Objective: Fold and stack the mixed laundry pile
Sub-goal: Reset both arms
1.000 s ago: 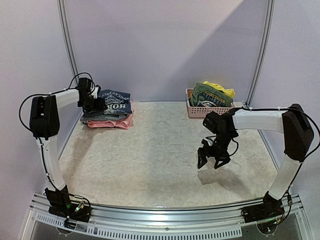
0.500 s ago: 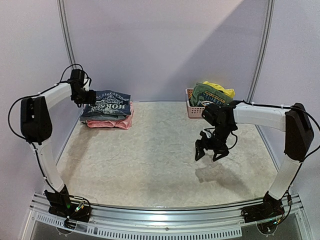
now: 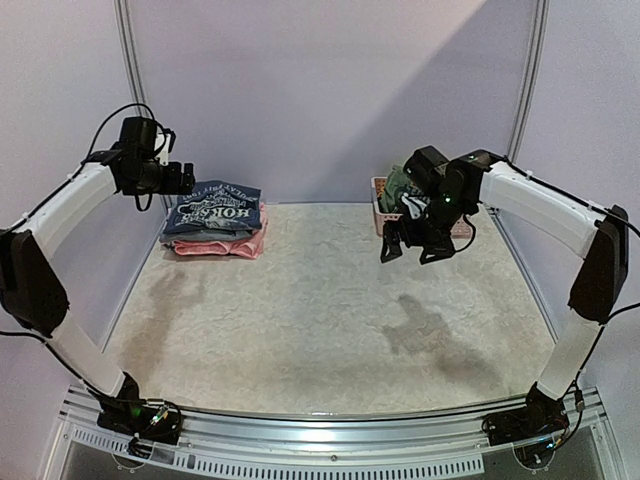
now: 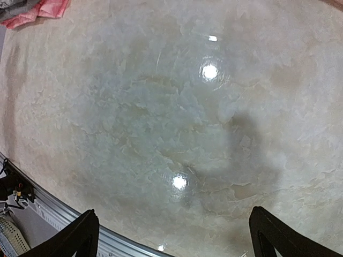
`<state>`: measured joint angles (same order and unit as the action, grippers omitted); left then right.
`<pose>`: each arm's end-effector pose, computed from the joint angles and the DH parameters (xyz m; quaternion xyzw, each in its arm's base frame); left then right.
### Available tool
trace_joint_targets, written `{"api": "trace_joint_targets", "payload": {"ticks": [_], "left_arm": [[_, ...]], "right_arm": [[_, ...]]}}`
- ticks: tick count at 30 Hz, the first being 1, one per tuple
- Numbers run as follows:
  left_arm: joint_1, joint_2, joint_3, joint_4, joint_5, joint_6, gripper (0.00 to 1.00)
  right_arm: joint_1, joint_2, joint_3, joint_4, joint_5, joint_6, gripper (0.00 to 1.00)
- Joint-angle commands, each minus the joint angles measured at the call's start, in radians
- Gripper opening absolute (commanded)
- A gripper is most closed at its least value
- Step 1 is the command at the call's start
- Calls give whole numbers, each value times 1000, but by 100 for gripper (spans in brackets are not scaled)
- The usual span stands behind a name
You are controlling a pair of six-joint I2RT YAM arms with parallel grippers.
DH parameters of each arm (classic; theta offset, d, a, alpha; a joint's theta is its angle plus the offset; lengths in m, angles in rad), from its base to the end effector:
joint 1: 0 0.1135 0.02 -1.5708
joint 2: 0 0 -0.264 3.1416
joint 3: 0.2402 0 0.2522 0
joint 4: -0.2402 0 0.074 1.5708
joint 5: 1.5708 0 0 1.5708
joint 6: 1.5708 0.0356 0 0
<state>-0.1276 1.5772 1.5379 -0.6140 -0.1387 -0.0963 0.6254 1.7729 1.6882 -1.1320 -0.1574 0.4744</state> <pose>0.3533 -0.0404 0.3614 -0.0167 0.8948 0.0124 0.4459 0.2886 0.2153 0.3088 -0.0878 0.9775 0.1577 0.1093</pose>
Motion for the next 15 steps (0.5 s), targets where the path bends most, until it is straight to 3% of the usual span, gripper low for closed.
{"api": "trace_joint_targets", "payload": {"ticks": [1, 15], "left_arm": [[-68, -90, -60, -70, -8, -38, 100], [-224, -313, -174, -175, -4, -124, 100]], "right_arm": [[-6, -41, 108, -51, 107, -2, 99], [-5, -28, 345, -80, 223, -21, 99]]}}
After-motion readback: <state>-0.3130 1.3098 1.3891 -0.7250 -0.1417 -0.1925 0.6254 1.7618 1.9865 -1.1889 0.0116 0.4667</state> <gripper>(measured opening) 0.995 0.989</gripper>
